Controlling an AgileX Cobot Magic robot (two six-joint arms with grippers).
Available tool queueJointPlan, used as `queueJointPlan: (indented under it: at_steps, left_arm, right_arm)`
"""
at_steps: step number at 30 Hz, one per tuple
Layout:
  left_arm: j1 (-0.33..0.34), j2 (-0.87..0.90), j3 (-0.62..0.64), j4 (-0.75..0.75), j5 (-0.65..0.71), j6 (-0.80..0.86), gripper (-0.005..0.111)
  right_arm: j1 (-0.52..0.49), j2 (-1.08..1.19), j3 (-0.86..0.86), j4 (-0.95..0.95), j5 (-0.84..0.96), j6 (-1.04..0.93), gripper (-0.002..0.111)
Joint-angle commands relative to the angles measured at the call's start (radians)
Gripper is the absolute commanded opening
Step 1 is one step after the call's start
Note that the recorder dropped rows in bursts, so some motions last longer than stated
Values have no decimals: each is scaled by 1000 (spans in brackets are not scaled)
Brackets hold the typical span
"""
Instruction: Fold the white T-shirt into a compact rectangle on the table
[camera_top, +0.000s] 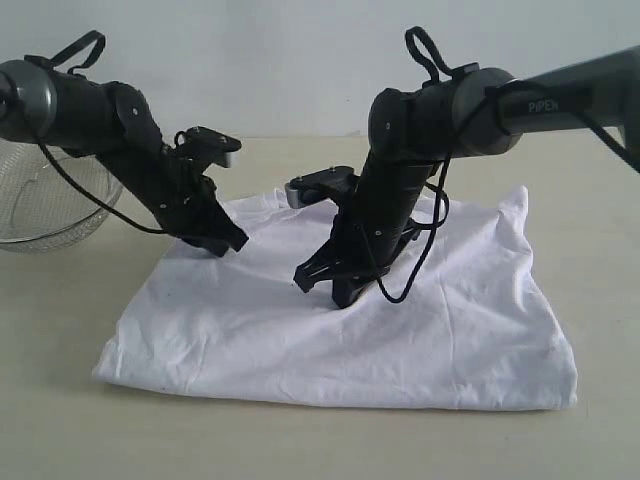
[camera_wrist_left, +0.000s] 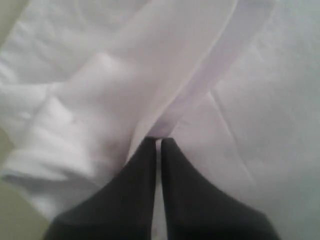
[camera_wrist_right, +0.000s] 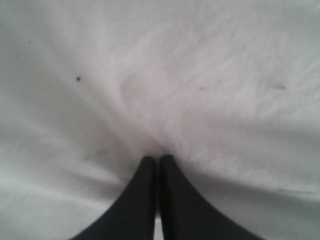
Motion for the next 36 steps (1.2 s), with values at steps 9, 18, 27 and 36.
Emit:
queueJointPlan:
  at_steps: [9, 18, 27, 36]
  left_arm:
    - [32, 27, -3, 37, -381, -10, 5]
    - [74, -5, -108, 37, -307, -8, 5]
    - [72, -109, -142, 32, 248, 15, 5]
    - [70, -26, -142, -151, 309, 104, 5]
  right_arm:
    - [-2, 46, 21, -37, 70, 2, 0]
    - [-2, 46, 21, -37, 84, 2, 0]
    - [-3, 46, 21, -39, 56, 2, 0]
    - [-3, 46, 21, -41, 45, 2, 0]
